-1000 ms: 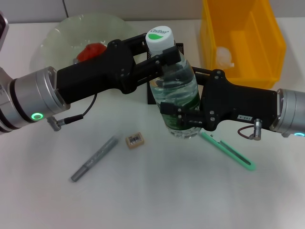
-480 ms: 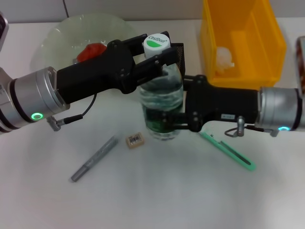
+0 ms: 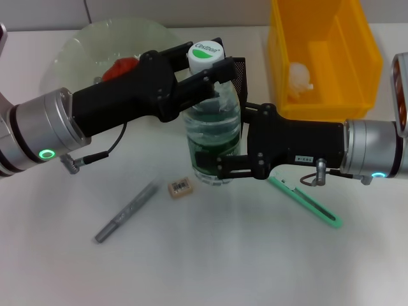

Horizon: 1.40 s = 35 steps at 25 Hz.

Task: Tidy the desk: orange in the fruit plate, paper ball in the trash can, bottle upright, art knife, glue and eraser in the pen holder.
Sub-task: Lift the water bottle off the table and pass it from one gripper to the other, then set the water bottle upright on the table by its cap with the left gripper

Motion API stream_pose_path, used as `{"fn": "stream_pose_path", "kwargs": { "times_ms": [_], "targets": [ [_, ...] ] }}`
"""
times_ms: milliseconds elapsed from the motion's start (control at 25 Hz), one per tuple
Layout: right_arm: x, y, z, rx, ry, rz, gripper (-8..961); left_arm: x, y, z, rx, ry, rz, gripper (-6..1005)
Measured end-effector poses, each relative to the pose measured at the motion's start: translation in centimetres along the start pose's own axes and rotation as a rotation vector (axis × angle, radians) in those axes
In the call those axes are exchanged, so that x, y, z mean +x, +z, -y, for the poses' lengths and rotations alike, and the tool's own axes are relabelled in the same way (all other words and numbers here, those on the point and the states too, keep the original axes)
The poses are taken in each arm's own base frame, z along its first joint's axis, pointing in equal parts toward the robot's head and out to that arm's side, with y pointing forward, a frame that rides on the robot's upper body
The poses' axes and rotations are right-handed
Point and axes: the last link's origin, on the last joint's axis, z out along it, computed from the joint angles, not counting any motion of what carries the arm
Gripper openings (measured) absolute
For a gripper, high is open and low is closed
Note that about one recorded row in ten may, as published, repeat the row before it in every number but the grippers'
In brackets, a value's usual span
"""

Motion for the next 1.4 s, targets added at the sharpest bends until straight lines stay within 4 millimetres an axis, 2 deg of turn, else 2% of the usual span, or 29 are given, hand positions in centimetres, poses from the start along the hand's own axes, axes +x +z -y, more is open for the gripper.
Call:
{"fn": "stream_pose_path", "kwargs": {
  "times_ms": [280,720,1000,1400],
  "targets": [
    [0.9,-0.9,0.1,0.056,-0.014,-0.012,849,1.0,-0.6,0.2,0.012,0.053,-0.006,456],
    [2.0,-3.0,0.5,0.158,-0.015,-0.003,850,2.5,-3.7,0.7,0.120,0.152,-0.019,456],
    [2.2,-3.5,0.4,0.179,0.002,0.010,850,1.7,-5.6,2.0,0.267,0.218,0.026,457],
    [2.4,-3.5,0.3,0.178,0.009,0.012,851,0.1,-5.7,3.1,0.341,0.275,0.146,453]
  ]
}}
